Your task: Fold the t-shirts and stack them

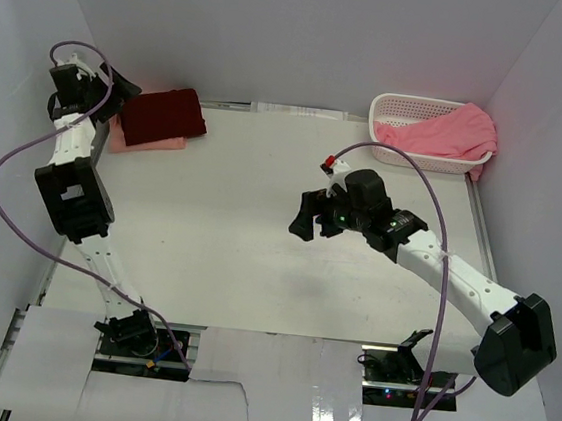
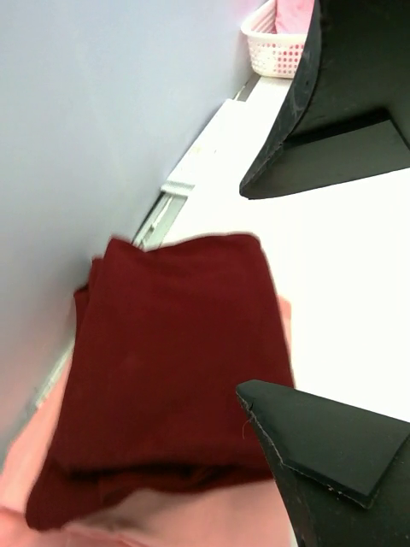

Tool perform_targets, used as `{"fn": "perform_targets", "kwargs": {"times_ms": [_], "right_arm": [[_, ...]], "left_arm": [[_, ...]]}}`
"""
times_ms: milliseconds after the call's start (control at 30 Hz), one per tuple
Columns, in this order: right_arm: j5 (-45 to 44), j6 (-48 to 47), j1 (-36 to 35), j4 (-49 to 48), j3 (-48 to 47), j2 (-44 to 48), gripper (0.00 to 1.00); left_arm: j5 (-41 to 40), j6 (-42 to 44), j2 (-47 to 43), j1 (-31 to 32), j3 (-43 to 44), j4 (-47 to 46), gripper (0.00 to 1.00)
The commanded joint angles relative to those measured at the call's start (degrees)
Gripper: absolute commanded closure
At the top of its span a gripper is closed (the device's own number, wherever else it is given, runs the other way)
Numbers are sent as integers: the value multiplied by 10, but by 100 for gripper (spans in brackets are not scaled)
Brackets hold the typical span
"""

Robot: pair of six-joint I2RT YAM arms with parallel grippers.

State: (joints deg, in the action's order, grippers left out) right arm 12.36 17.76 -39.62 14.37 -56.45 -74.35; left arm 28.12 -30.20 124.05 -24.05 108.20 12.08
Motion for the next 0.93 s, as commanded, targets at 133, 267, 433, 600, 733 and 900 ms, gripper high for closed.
{"fn": "perform_targets", "kwargs": {"times_ms": [133,267,433,600,733,900], "right_arm": [[-1,-14,-3,-38,32,72,10],[-4,-2,-3,-72,95,133,10],[-15,7,-3,-87,136,232,10],[-47,3,-4,-61,147,303,10],[-68,3,-4,-52,160,325,10],[-77,5,-5,-57,170,341,10]], "left_arm": [[-70,46,-202,55,-134,8,2],[-133,62,-347,118,-279,25,2],[-139,44,-529,154,-467,27,2],[-134,75,-688,155,-577,62,2],[-105,99,-724,155,-609,76,2],[-73,108,-721,155,-621,75,2]]}}
